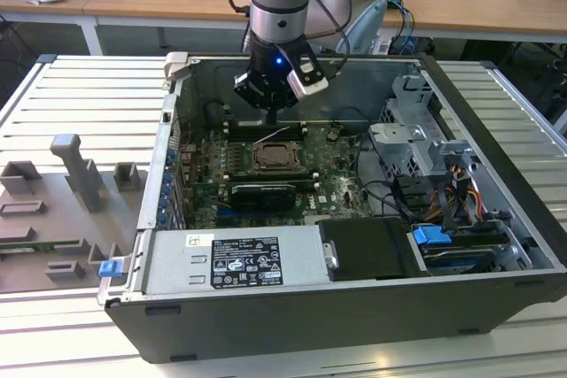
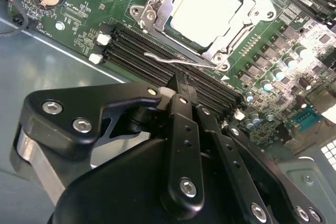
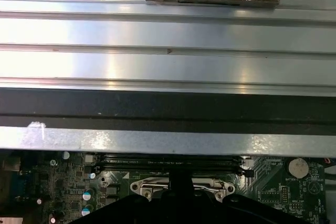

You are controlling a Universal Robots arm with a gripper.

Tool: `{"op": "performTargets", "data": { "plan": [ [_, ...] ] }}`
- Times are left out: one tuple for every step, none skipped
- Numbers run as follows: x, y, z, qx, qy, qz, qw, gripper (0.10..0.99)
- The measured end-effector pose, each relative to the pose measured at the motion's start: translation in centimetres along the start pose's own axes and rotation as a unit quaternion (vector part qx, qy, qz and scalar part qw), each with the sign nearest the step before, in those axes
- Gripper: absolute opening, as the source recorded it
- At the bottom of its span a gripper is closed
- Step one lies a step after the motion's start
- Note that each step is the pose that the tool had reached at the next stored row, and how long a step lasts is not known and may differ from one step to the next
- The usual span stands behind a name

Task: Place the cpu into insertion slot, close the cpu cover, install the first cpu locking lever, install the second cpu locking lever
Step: 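Install the first cpu locking lever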

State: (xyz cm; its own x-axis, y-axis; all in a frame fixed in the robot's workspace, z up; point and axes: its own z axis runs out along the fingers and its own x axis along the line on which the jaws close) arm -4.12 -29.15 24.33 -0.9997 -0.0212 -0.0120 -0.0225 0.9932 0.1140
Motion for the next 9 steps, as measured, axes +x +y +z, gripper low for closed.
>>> {"op": "performTargets", "data": {
  "plan": [
    [0.00, -0.01, 0.01, -0.0001, -0.0001, 0.000, 1.0000, 0.106],
    [0.00, -0.02, 0.02, -0.0001, 0.0000, 0.000, 1.0000, 0.106],
    [0.00, -0.02, 0.02, -0.0001, 0.0000, 0.000, 1.0000, 0.106],
    [0.00, -0.03, 0.03, -0.0001, 0.0000, 0.000, 1.0000, 0.106],
    [0.00, -0.06, 0.05, -0.0002, -0.0001, 0.000, 1.0000, 0.106],
    [-0.01, -0.10, 0.09, -0.0002, -0.0001, 0.000, 1.0000, 0.106],
    [-0.05, -0.10, 0.14, -0.0002, -0.0001, 0.000, 1.0000, 0.106],
    [-0.13, -0.12, 0.25, -0.0001, 0.0000, 0.000, 1.0000, 0.106],
    [-0.22, -0.14, 0.34, -0.0001, 0.0000, 0.000, 1.0000, 0.106]
  ]
}}
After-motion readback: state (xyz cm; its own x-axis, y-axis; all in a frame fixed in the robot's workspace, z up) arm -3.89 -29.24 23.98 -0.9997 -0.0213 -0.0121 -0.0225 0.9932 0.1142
